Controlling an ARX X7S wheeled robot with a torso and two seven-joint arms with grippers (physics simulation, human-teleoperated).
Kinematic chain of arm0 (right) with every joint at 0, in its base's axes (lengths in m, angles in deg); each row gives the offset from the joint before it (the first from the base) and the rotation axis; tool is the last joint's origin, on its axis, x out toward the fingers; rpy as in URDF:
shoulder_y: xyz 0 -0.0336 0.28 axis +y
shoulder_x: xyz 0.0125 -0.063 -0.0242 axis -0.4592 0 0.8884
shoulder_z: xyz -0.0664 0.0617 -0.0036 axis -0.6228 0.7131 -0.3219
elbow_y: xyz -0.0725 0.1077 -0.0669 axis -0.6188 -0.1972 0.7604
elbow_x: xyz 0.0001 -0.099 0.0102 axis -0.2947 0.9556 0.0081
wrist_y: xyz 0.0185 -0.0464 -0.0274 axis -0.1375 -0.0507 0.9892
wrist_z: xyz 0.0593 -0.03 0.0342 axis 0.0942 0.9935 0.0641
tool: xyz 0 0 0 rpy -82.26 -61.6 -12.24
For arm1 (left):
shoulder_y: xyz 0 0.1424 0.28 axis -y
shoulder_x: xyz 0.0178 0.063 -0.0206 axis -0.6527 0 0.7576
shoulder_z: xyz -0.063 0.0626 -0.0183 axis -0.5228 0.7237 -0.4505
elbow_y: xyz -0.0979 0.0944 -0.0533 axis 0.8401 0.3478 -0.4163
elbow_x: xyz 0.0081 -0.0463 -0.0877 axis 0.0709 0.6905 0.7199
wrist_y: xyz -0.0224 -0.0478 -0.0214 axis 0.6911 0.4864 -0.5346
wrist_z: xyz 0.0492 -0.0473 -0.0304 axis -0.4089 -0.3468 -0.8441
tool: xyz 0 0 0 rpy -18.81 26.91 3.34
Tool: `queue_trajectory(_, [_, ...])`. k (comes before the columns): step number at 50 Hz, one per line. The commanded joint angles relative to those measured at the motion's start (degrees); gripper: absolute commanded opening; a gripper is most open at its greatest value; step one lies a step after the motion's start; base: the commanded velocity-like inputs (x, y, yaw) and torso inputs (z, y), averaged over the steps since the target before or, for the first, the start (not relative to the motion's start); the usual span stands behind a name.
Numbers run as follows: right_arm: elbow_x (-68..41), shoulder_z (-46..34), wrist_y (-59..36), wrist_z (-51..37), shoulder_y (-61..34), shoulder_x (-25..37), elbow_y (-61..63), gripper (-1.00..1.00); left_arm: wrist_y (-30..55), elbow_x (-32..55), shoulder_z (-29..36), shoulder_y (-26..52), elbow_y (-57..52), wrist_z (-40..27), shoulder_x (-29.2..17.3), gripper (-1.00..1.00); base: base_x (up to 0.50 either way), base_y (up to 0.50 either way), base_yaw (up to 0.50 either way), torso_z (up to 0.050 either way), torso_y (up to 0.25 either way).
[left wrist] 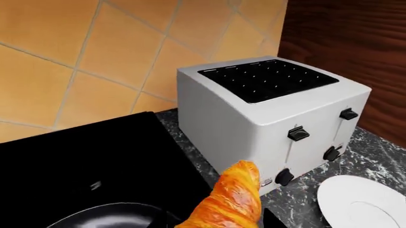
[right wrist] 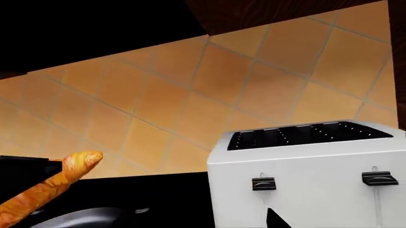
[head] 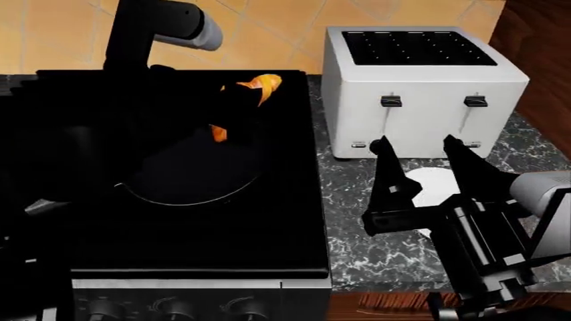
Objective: Pick the croissant and place it on the pan. Then turn on the stove to warm the croissant.
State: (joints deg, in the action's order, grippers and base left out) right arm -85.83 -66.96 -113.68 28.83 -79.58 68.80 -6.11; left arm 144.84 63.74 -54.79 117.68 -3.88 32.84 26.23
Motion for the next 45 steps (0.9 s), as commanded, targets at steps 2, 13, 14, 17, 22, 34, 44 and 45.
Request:
queue_trajectory(2, [-0.10, -0.22, 0.55, -0.18, 0.21, 0.39, -0.18, 1.00, -1.13, 0.83, 0.68, 1.00, 0.38, -0.76, -0.44, -1.00, 0.00, 0.50, 0.00, 0.000, 0.000])
queue_trajectory(13, [-0.25, 0.22, 1.57, -0.36, 0.74, 0.39, -0.63, 1.00, -2.62, 0.32, 2.16, 1.25, 0.32, -0.05, -1.10, -1.00, 0.00, 0.34, 0.00, 0.000, 0.000])
queue_trajectory(14, [-0.50, 0.37, 1.62, -0.44, 0.77, 0.38, -0.68, 1.00, -2.69, 0.41, 2.21, 1.31, 0.34, -0.13, -1.13, -1.00, 0.00, 0.00, 0.00, 0.000, 0.000])
queue_trajectory(17, [-0.96, 0.67, 1.87, -0.50, 0.97, 0.38, -0.74, 1.00, -2.97, 0.42, 2.41, 1.61, 0.54, -0.24, -1.23, -1.00, 0.00, 0.00, 0.00, 0.000, 0.000])
queue_trajectory(22, [-1.37, 0.79, 2.16, -0.51, 1.18, 0.47, -0.75, 1.00, -4.01, -0.76, 3.20, 2.28, 1.61, 0.50, -1.39, -1.00, 0.00, 0.00, 0.00, 0.000, 0.002])
queue_trajectory(34, [-2.02, 0.93, 2.66, -0.72, 1.54, 0.83, -0.69, 1.00, -10.21, -10.63, 10.44, 6.22, 12.31, 8.73, -0.43, -1.00, 0.00, 0.00, 0.00, 0.000, 0.000])
queue_trajectory(44, [-1.90, 0.61, 3.25, -0.73, 1.70, 0.71, -1.15, 1.00, -13.57, -16.60, 15.44, 9.63, 24.97, 13.99, 1.18, -1.00, 0.00, 0.00, 0.00, 0.000, 0.000])
queue_trajectory(45, [-1.90, 0.57, 3.31, -0.74, 1.70, 0.68, -1.21, 1.00, -13.47, -16.74, 15.72, 9.74, 25.58, 14.09, 1.33, -1.00, 0.00, 0.00, 0.00, 0.000, 0.000])
